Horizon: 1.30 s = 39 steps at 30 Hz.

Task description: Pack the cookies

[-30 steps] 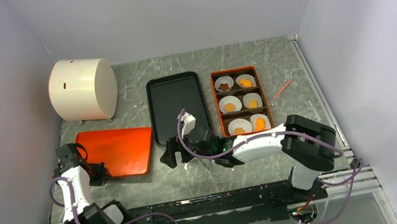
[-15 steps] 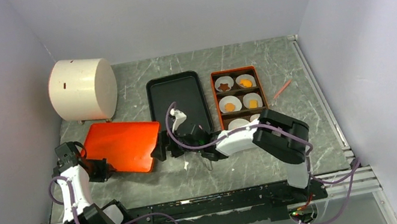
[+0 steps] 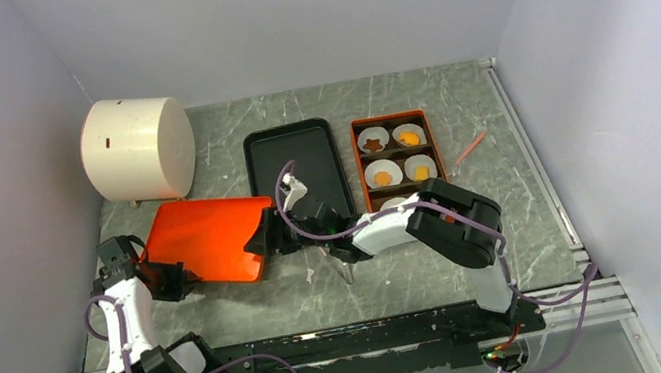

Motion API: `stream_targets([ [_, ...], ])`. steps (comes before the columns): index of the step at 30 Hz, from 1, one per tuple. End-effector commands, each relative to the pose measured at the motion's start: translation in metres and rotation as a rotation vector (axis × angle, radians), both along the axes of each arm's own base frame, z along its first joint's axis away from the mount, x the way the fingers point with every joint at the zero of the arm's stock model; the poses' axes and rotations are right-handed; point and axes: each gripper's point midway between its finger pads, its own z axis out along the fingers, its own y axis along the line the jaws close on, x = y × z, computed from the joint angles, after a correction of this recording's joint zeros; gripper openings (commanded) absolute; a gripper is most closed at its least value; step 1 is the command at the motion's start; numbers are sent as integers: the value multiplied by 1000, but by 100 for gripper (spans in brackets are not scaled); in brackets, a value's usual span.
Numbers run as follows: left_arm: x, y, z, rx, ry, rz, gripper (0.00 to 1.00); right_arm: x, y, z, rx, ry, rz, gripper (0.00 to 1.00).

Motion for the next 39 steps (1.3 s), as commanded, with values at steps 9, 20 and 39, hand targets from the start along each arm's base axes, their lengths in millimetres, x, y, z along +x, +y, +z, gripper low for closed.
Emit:
stream_targets([
  [9, 32, -20, 41, 28, -240, -175, 5, 6, 0, 61, 178, -78, -20, 39],
  [20, 44, -40, 88, 114, -420, -352, 12, -2, -35, 114, 199, -225, -54, 0],
  [39, 39, -85, 201, 221, -747, -674, 77, 6, -161, 218, -85, -669, -289, 0],
])
